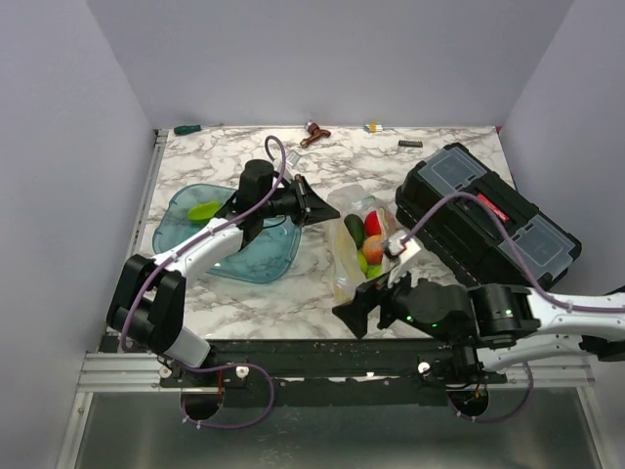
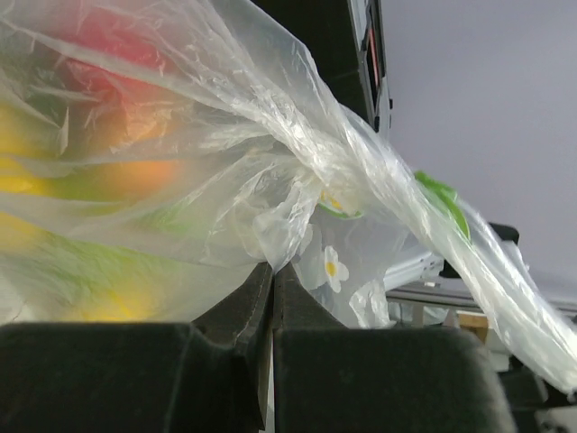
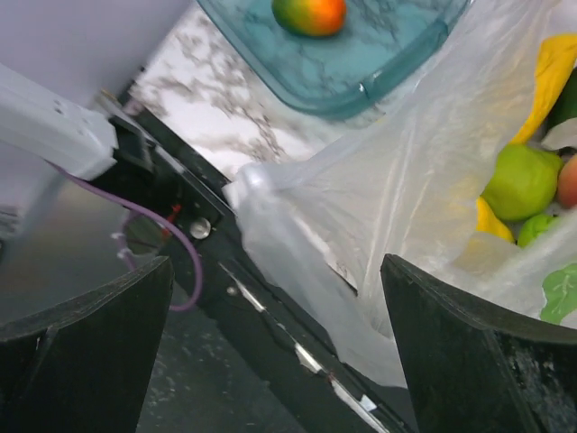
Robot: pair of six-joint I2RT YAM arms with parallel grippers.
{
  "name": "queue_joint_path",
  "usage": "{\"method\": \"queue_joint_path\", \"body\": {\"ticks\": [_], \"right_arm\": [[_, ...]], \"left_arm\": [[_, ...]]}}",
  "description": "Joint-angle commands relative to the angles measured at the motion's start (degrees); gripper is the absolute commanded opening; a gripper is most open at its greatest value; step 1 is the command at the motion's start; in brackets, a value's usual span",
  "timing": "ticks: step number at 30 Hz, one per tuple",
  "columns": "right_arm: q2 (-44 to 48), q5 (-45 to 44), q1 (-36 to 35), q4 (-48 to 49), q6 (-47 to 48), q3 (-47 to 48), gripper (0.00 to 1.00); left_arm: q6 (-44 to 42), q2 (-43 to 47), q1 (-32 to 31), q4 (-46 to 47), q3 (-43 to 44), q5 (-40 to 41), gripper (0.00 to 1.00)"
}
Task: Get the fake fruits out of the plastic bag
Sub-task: Adjust the plastic bag at the center of the board.
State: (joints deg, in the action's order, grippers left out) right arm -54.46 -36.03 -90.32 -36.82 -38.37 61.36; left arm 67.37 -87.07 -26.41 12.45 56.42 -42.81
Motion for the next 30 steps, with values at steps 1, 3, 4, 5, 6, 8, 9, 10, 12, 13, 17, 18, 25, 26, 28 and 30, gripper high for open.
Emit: {"method": "queue_joint_path", "body": {"ticks": [1, 3, 4, 5, 6, 8, 9, 10, 12, 13, 17, 18, 25, 26, 28, 30], "right_arm": [[6.01, -2.21, -0.20, -0.16, -0.33, 0.90, 1.00], [8.39, -3.48, -0.18, -0.18, 0.96, 1.16, 1.00], [8.68, -3.14, -0.20, -0.18, 1.67, 1.33, 1.00], [8.25, -1.84, -0.20, -0.16, 2.85, 1.75, 1.00], [7.31, -0.61, -0.18, -0.38, 3.42, 2.19, 1.00], [4.57, 0.21, -0.18, -1.54, 2.85, 3.17, 1.00], [3.11, 0.29, -0.20, -1.86, 2.32, 3.32, 0.99], [2.16, 1.04, -0.20, -1.75, 2.38, 3.25, 0.93], [-0.28, 3.92, -0.20, -0.35, 3.33, 2.55, 0.70], [-1.22, 5.42, -0.18, 0.65, 3.64, 1.95, 0.63], [-3.42, 7.53, -0.09, 6.28, 2.65, -4.00, 0.52], [-3.87, 8.58, 0.66, 7.63, 2.07, -5.55, 0.51], [-8.54, 14.98, 7.72, 5.16, 0.75, -3.78, 0.42], [-8.52, 14.44, 7.79, 4.40, 1.34, -2.50, 0.44], [-7.99, 14.08, 8.34, 3.96, 2.72, 0.05, 0.49], [-7.33, 13.79, 8.62, 3.37, 3.61, 3.02, 0.55]], "left_arm": [[-7.71, 3.15, 0.05, -4.50, 0.61, -2.71, 0.00], [-8.92, 3.47, 0.07, -5.98, 1.26, -3.06, 0.00], [-9.37, 3.65, 0.05, -6.68, 1.64, -3.10, 0.00], [-9.98, 3.93, 0.05, -7.30, 1.87, -3.14, 0.00], [-10.25, 4.01, 0.06, -8.17, 2.29, -3.15, 0.00], [-11.54, 4.35, 0.06, -9.85, 3.39, -3.08, 0.00], [-11.98, 4.67, 0.06, -10.80, 3.77, -2.95, 0.02], [-12.52, 5.01, 0.05, -11.52, 4.04, -2.81, 0.03], [-13.89, 6.06, 0.05, -13.84, 4.42, -1.82, 0.09], [-14.41, 6.67, 0.06, -15.13, 4.56, -1.29, 0.11], [-14.65, 8.27, 0.07, -15.78, 4.31, -0.22, 0.11], [-14.64, 8.24, 0.10, -15.86, 4.31, -0.18, 0.10], [-16.26, 10.59, 0.05, -16.53, 3.43, 0.53, 0.15], [-17.25, 11.73, 0.09, -17.72, 3.52, 1.11, 0.19], [-19.16, 14.02, 0.10, -20.08, 3.52, 2.00, 0.28], [-20.89, 17.04, 0.02, -22.32, 3.03, 2.07, 0.40]]}}
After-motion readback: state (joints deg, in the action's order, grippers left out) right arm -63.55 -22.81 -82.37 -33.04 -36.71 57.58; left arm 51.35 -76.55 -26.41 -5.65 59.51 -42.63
